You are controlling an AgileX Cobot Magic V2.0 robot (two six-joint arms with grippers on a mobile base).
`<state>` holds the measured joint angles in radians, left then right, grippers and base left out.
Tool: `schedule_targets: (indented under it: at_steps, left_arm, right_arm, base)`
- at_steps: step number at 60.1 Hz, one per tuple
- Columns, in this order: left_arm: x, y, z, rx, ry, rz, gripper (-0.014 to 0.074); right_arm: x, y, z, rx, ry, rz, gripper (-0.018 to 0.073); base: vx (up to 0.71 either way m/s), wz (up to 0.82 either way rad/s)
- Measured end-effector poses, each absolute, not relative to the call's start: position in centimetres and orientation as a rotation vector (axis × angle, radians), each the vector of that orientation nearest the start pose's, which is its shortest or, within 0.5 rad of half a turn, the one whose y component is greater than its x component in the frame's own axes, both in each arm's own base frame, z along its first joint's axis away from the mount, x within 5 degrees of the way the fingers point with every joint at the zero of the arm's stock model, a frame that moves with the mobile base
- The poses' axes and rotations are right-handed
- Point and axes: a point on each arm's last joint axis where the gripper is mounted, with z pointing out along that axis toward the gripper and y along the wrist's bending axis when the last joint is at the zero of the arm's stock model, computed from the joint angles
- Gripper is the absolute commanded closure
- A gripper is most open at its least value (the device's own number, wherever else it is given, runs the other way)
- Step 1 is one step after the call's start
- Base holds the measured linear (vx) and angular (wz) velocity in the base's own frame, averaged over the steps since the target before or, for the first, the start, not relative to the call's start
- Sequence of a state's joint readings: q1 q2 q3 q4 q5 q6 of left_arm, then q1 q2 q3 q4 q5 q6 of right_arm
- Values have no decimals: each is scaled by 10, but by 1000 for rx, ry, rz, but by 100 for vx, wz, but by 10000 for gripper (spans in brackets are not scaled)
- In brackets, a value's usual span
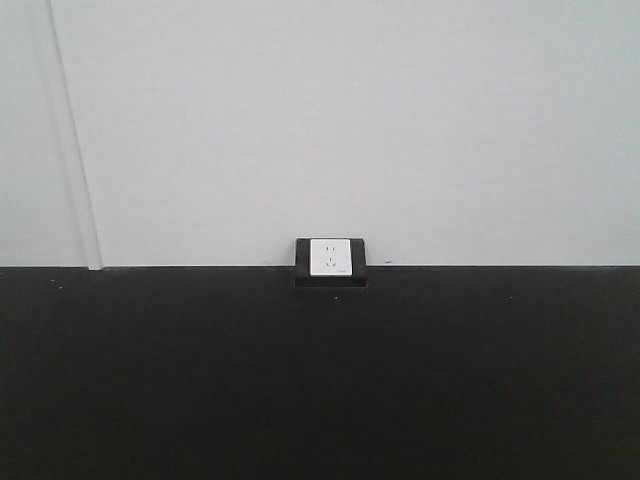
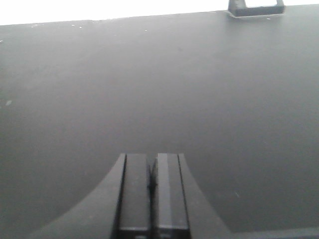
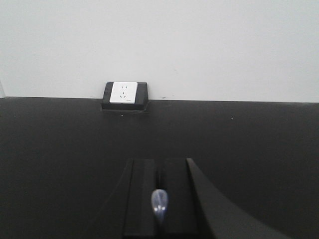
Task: Grab transparent chemical and place on left bench
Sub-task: 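Drive the base around to the bench with the white trays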
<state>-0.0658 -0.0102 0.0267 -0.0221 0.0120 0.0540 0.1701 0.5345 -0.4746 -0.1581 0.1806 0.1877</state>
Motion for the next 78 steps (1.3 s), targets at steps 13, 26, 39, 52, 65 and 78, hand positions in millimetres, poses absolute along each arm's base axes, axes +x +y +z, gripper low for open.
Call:
schedule_targets:
  at_steps: [13, 26, 39, 52, 65, 78]
  left_arm:
    - [57, -4, 204, 74, 1510, -27, 600]
    - [57, -4, 204, 74, 1510, -27, 600]
    - [57, -4, 204, 74, 1510, -27, 600]
    - [57, -4, 204, 74, 1510, -27, 600]
    - [57, -4, 204, 74, 1510, -27, 600]
    - [57, -4, 204, 74, 1510, -27, 600]
  right_arm:
    - [115, 17, 315, -98, 1721, 125, 562]
    - [115, 17, 315, -98, 1721, 125, 562]
    - [115, 17, 315, -98, 1721, 125, 562]
    - [115, 17, 315, -98, 1723, 125, 562]
    - [115, 17, 315, -98, 1723, 125, 562]
    - [115, 17, 315, -98, 1723, 125, 562]
  base:
    - [-20, -7]
    - [-26, -11]
    - [-32, -11]
    - [-36, 1]
    - [-38, 25]
    - [-39, 49]
